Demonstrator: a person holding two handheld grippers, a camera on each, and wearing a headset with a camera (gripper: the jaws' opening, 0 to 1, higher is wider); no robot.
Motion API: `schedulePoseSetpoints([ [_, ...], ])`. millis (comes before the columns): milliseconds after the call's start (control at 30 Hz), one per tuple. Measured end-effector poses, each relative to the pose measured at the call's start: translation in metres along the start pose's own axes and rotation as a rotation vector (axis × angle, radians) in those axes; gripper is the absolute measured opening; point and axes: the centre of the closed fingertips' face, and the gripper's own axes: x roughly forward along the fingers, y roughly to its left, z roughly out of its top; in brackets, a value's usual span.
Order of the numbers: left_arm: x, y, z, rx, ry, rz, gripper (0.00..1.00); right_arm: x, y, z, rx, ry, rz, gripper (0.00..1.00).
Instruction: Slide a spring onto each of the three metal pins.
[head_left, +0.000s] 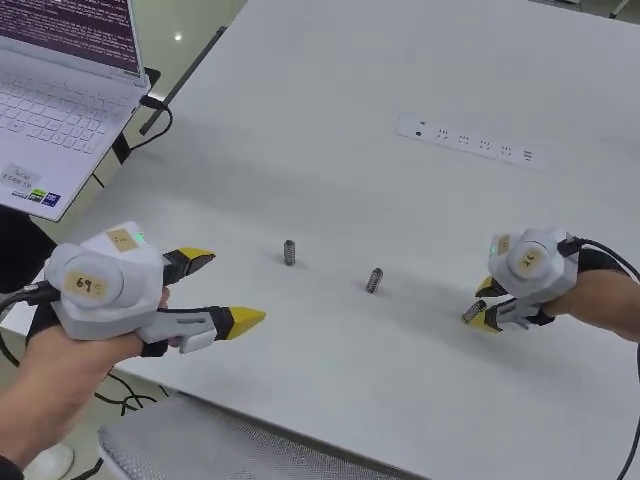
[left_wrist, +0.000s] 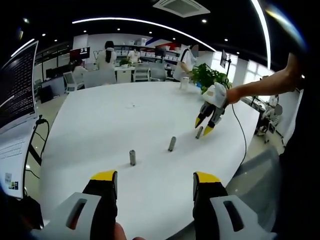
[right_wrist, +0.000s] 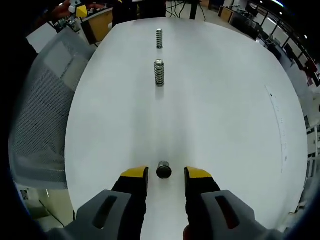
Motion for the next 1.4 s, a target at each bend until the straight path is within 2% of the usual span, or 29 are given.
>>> schedulePoseSetpoints([
  [167, 0.001, -0.004, 0.001, 0.006, -0.005, -0.008, 0.57, -0.009, -0.003, -0.012, 0.060, -0.012, -0.038, 0.32],
  [267, 0.001, -0.006, 0.000, 0.017, 0.000, -0.016, 0.57, -0.015, -0.005, -0.015, 0.108, -0.039, -0.070, 0.33],
  [367, 0.001, -0.006, 0.000, 0.022, 0.002, -0.019, 0.57, -0.022, -0.002, -0.018, 0.152, -0.069, -0.086, 0.33],
  [467, 0.000, -0.005, 0.003, 0.021, -0.006, -0.016, 0.57, -0.025, 0.003, -0.019, 0.157, -0.080, -0.094, 0.33],
  [567, 0.001, -0.006, 0.004, 0.022, -0.010, -0.016, 0.57, -0.028, 0.007, -0.017, 0.181, -0.103, -0.104, 0.33],
  [733, 0.002, -0.010, 0.005, 0.023, -0.016, -0.018, 0.57, -0.035, 0.012, -0.008, 0.262, -0.194, -0.136, 0.33],
  [1100, -0.001, -0.010, 0.007, 0.021, -0.026, -0.014, 0.56, -0.052, 0.025, -0.002, 0.396, -0.326, -0.207, 0.37],
  [1400, -0.001, -0.012, 0.005, 0.021, -0.030, -0.022, 0.57, -0.059, 0.041, 0.000, 0.458, -0.383, -0.227, 0.40],
])
